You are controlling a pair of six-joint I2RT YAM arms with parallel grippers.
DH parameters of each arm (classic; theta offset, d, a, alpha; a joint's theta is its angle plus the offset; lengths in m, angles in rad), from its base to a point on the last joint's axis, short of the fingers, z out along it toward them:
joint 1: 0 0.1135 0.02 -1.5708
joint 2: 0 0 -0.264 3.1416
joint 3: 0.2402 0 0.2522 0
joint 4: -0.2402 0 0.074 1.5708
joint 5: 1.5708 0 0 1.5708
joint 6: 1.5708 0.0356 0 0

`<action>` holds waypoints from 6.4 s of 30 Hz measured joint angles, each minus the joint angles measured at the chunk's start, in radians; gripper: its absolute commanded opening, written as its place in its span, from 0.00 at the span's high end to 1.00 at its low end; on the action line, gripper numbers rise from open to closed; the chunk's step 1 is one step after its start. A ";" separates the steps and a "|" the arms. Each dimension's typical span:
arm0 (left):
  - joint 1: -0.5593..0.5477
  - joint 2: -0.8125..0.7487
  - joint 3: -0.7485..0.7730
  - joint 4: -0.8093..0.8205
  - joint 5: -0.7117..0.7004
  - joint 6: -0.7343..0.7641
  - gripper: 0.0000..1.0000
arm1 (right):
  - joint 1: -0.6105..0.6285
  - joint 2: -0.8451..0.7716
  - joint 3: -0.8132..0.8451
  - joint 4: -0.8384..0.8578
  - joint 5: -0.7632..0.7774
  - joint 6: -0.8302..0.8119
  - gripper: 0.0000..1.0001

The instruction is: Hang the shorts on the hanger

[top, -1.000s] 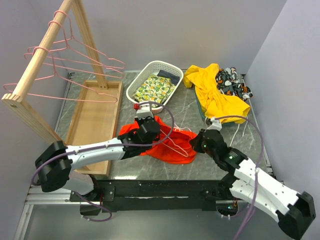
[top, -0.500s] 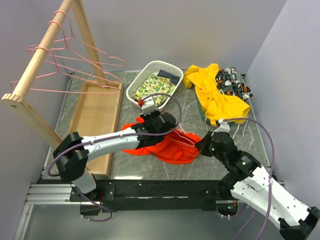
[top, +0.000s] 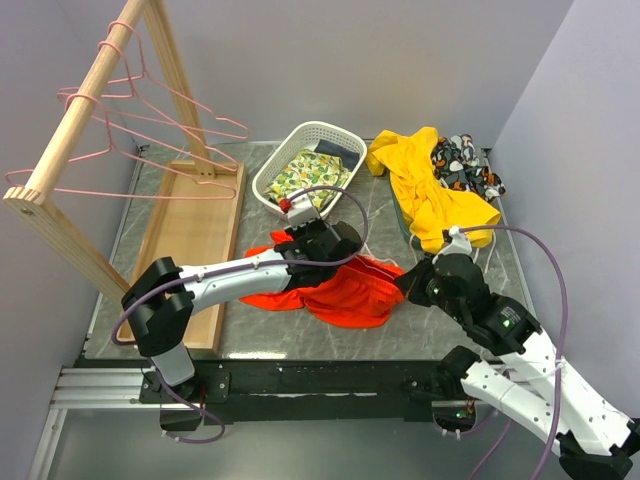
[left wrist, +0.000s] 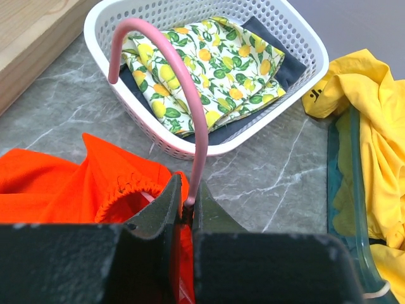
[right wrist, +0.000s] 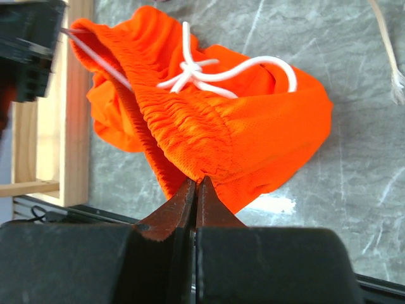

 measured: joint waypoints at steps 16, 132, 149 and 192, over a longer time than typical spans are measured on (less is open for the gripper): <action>-0.042 -0.032 0.018 0.005 0.084 0.214 0.99 | 0.008 0.249 0.159 0.037 -0.017 -0.018 1.00; -0.134 -0.537 0.174 -0.033 0.834 0.711 0.13 | 0.712 0.146 0.375 0.039 0.607 -0.410 1.00; -0.224 -0.651 -0.240 0.163 1.358 0.789 0.18 | 0.710 0.155 0.645 -0.304 0.272 -0.485 1.00; -0.355 -0.471 -0.483 0.378 0.818 0.678 0.15 | 0.548 0.821 1.197 -0.092 -0.173 -0.811 1.00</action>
